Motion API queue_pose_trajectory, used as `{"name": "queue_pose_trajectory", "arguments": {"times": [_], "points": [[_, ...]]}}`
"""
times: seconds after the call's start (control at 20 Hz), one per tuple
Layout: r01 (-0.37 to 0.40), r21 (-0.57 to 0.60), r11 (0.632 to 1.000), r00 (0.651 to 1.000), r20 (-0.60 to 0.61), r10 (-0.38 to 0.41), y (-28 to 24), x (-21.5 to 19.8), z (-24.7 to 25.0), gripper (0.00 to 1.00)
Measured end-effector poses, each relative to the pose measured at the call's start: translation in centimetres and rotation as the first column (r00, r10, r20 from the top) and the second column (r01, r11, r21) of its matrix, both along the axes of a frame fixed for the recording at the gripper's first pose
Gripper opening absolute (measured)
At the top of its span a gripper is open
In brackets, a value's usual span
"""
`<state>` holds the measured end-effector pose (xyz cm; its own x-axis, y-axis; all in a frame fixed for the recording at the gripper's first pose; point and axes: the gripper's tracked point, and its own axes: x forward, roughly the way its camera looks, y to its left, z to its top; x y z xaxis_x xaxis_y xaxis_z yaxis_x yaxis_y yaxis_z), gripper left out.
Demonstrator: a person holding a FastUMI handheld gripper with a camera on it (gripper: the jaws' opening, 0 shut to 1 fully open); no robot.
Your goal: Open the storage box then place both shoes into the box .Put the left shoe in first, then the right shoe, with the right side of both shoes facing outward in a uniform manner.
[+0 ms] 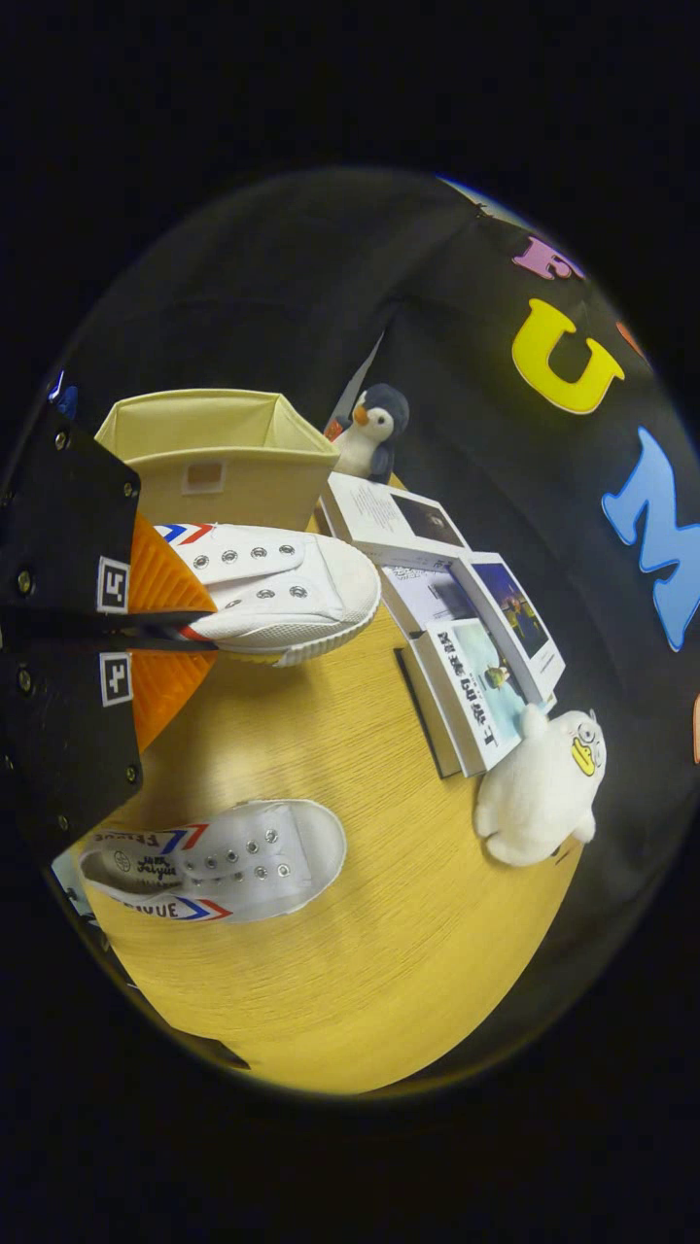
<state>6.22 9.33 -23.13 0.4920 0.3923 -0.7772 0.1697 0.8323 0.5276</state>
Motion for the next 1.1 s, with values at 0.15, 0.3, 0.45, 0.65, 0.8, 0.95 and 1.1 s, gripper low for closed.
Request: {"name": "queue_pose_trajectory", "arguments": {"times": [0.15, 0.3, 0.45, 0.65, 0.8, 0.95, 1.1], "points": [[-0.014, 0.011, 1.0, 0.999, 0.036, 0.013, 1.5, 0.9, 2.4, 0.0], [-0.029, 0.02, 0.999, 0.997, 0.068, 0.027, 3.5, 1.8, 4.3, 0.0], [-0.047, 0.033, 0.998, 0.995, 0.092, 0.044, 6.0, 2.5, 5.5, 0.0], [-0.08, 0.039, 0.996, 0.992, 0.1, 0.076, 9.4, 2.8, 5.9, 0.0], [-0.101, 0.017, 0.995, 0.989, 0.108, 0.098, 11.3, 2.9, 5.9, 0.0], [-0.109, 0.025, 0.994, 0.988, 0.115, 0.106, 13.4, 3.1, 5.9, 0.0], [-0.128, -0.002, 0.992, 0.986, 0.11, 0.127, 15.2, 2.9, 5.0, 0.0]]}}
